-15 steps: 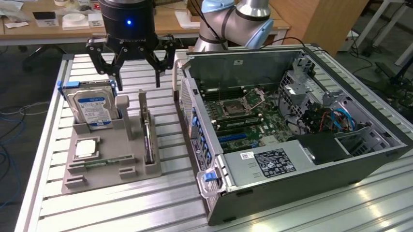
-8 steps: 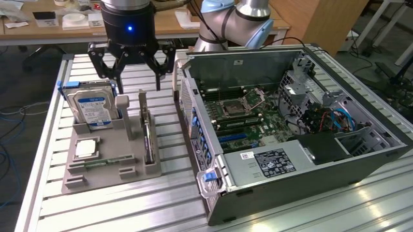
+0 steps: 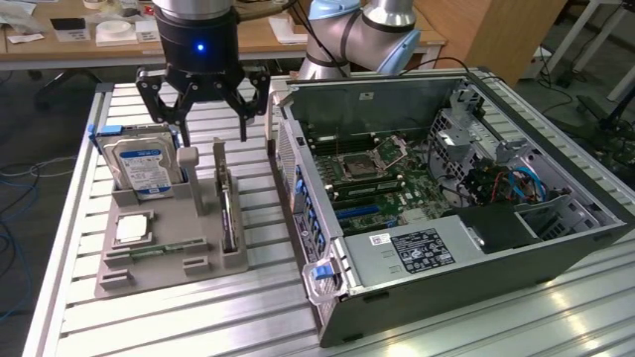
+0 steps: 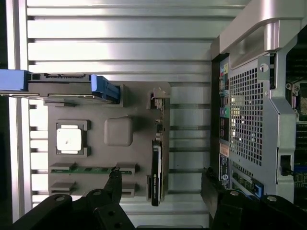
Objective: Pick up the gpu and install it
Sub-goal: 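Pick up the gpu and move the gpu toward the slot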
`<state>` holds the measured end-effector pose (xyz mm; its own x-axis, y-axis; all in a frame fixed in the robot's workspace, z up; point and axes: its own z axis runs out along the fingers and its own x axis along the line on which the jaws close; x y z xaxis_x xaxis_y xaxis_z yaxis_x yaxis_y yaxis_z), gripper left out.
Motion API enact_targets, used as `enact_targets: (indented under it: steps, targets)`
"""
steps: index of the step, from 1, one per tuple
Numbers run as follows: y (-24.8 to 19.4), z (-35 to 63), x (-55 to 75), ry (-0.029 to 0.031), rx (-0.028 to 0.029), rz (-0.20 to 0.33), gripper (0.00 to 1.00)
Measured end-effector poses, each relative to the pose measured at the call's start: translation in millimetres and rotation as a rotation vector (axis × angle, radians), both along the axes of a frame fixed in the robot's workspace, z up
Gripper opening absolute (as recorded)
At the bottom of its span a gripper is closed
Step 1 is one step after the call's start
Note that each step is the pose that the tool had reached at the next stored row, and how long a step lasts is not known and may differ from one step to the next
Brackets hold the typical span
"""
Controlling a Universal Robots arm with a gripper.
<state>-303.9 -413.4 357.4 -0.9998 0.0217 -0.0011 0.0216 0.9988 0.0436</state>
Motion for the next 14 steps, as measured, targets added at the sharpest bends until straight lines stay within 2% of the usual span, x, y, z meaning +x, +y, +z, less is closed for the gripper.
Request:
enact_targets:
  steps: [14]
  targets:
    - [-0.3, -10.2, 0.0, 0.0001, -0.0001, 0.000, 0.76]
